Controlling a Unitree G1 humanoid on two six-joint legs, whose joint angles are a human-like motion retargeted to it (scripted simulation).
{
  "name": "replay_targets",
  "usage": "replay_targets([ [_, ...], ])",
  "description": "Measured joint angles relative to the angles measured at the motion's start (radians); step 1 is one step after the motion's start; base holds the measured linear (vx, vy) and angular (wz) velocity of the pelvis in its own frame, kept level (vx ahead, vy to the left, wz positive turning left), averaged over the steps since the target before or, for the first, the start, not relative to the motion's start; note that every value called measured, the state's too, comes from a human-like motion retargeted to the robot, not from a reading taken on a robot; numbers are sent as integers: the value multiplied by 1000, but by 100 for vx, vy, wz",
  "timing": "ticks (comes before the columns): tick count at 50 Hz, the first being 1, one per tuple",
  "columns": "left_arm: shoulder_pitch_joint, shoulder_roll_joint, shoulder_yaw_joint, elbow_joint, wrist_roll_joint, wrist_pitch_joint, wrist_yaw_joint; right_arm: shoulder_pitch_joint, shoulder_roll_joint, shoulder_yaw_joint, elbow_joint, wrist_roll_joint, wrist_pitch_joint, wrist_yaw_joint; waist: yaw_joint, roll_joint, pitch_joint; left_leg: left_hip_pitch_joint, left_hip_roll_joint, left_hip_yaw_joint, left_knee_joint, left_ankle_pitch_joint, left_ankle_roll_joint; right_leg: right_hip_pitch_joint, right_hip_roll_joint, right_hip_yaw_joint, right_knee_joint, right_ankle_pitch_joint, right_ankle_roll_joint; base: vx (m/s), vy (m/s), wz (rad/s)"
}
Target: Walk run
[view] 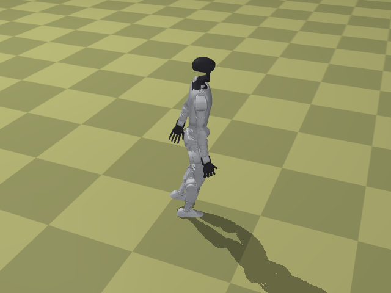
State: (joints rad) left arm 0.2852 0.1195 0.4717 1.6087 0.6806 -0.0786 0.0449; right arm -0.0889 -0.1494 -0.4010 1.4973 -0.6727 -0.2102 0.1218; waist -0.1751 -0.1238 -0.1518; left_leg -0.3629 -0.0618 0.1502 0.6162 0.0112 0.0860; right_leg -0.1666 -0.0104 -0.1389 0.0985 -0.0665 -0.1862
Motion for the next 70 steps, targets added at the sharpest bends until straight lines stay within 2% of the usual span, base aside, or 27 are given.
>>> replay_targets([
  [2,27,2,21,15,8,15,-47,-49,-3,20,-13,-7,-2,1,24,8,23,-5,3,-4,-140,-1,-9,31,43,58,-2,-7,-6,50,-23,-188],
  [8,65,-3,51,37,86,38,-116,-149,-9,36,-44,-3,-19,11,78,51,82,-73,-85,-201,-540,-52,-53,151,151,219,-5,-47,-14,54,-15,-147],
  [10,66,1,49,27,123,33,-113,-151,-8,32,-49,13,-28,8,88,54,90,-98,-120,-207,-633,-80,-93,184,163,247,-4,-64,-12,86,-17,-69],
  [12,58,15,44,14,151,29,-112,-143,-9,19,-42,26,-30,3,90,69,103,-106,-135,-208,-673,-92,-179,220,190,252,-5,-63,-14,82,-15,-42],
  [17,34,50,61,-13,139,33,-115,-103,-5,12,50,20,-8,4,173,52,113,-70,-135,-280,-578,-67,-137,295,196,258,30,24,25,83,-15,-123],
  [20,33,71,88,-19,80,32,-124,-56,-2,-4,138,-45,33,1,239,25,89,-11,-107,-218,-557,11,-106,308,162,229,121,232,103,100,-15,-167],
  [22,13,93,99,17,2,31,-148,-27,7,17,185,-81,61,-19,187,24,60,-6,-92,-212,-505,-17,-74,266,166,211,238,408,209,98,-11,-70],
  [25,-53,137,62,78,-119,20,-186,27,10,85,203,-72,71,-20,143,54,51,41,-42,-180,-469,-65,-55,167,186,178,488,586,401,90,-8,-91],
  [27,-124,147,14,81,-166,30,-161,52,3,67,203,-92,72,1,135,89,43,98,-14,-169,-490,-100,-48,93,148,68,588,567,379,63,1,-82],
  [30,-234,145,-36,28,-181,20,-117,84,0,29,203,-118,67,0,119,125,48,171,4,-148,-518,-127,-43,-34,126,6,690,379,269,65,0,-43],
  [33,-326,142,-91,-85,-157,-33,-160,127,0,-10,192,-84,43,-39,41,156,48,222,-11,-197,-537,-150,-38,-148,90,-32,652,248,255,61,0,65],
  [35,-386,151,-133,-161,-162,-72,-220,146,-2,-27,202,-41,32,-50,-3,157,51,257,-39,-214,-550,-166,-30,-211,57,-40,559,177,271,74,-8,51],
  [37,-446,167,-165,-226,-170,-109,-269,165,5,-42,203,-1,48,-34,-29,141,55,296,-73,-216,-557,-187,-24,-246,5,-70,415,176,273,59,-10,20],
  [40,-528,191,-199,-297,-178,-144,-298,188,23,-62,203,49,92,6,-52,108,68,361,-122,-212,-562,-219,-14,-282,-71,-119,192,165,238,64,-18,11],
  [42,-570,196,-213,-321,-175,-158,-288,204,34,-70,203,63,107,19,-71,112,76,404,-125,-219,-564,-238,-15,-309,-80,-142,60,153,201,63,-18,37],
  [45,-621,197,-241,-332,-177,-173,-267,213,45,-79,203,51,112,30,-89,140,78,448,-104,-212,-567,-258,-24,-348,-57,-129,-110,132,182,68,-23,37],
  [49,-627,169,-270,-319,-132,-194,-261,215,48,-91,203,4,112,40,-119,169,75,483,-96,-247,-527,-255,-25,-343,-113,-214,-23,125,137,78,-35,60],
  [50,-617,159,-279,-312,-115,-200,-262,215,46,-98,203,-9,115,42,-135,178,70,489,-90,-261,-512,-239,-29,-334,-133,-262,9,123,130,87,-42,113],
  [52,-575,142,-288,-289,-65,-220,-264,215,39,-113,203,-30,118,40,-168,198,58,497,-65,-261,-466,-151,-58,-300,-135,-290,11,197,120,77,-39,75],
  [53,-546,137,-287,-281,-37,-230,-265,211,33,-113,203,-32,117,38,-155,202,49,496,-59,-243,-438,-81,-79,-289,-120,-269,24,187,103,78,-44,-19],
  [55,-470,121,-289,-269,29,-245,-250,190,17,-123,203,-24,120,34,-132,208,42,476,-53,-219,-342,124,-139,-271,-103,-187,58,155,92,82,-46,-58],
  [58,-330,103,-283,-233,81,-239,-177,135,-5,-116,203,-7,116,22,-112,157,39,388,-84,-151,-98,360,-199,-205,-130,-167,65,116,92,93,-47,-89],
  [60,-252,104,-277,-194,101,-222,-164,88,-17,-100,193,13,98,17,-93,113,32,320,-111,-105,46,419,-190,-161,-132,-117,55,89,95,85,-41,-94],
  [63,-162,98,-234,-133,160,-149,-185,14,-25,-89,135,29,86,20,-73,86,38,184,-109,-97,207,252,-124,-90,-122,-91,20,70,111,63,-29,-57],
  [65,-103,80,-171,-83,195,-78,-181,-26,-26,-82,90,21,76,19,-50,59,39,106,-88,-49,237,145,-57,-42,-112,-58,-12,63,112,69,-29,-88],
  [67,-48,67,-118,-27,181,-28,-179,-61,-31,-64,52,23,57,15,-23,43,41,49,-74,-2,179,52,-1,-4,-90,-28,-33,54,103,83,-27,-94],
  [70,15,58,-77,40,106,4,-207,-120,-40,-44,11,46,34,18,20,43,53,-13,-54,58,-8,-33,16,51,-43,-12,-60,31,95,71,-19,-87],
])
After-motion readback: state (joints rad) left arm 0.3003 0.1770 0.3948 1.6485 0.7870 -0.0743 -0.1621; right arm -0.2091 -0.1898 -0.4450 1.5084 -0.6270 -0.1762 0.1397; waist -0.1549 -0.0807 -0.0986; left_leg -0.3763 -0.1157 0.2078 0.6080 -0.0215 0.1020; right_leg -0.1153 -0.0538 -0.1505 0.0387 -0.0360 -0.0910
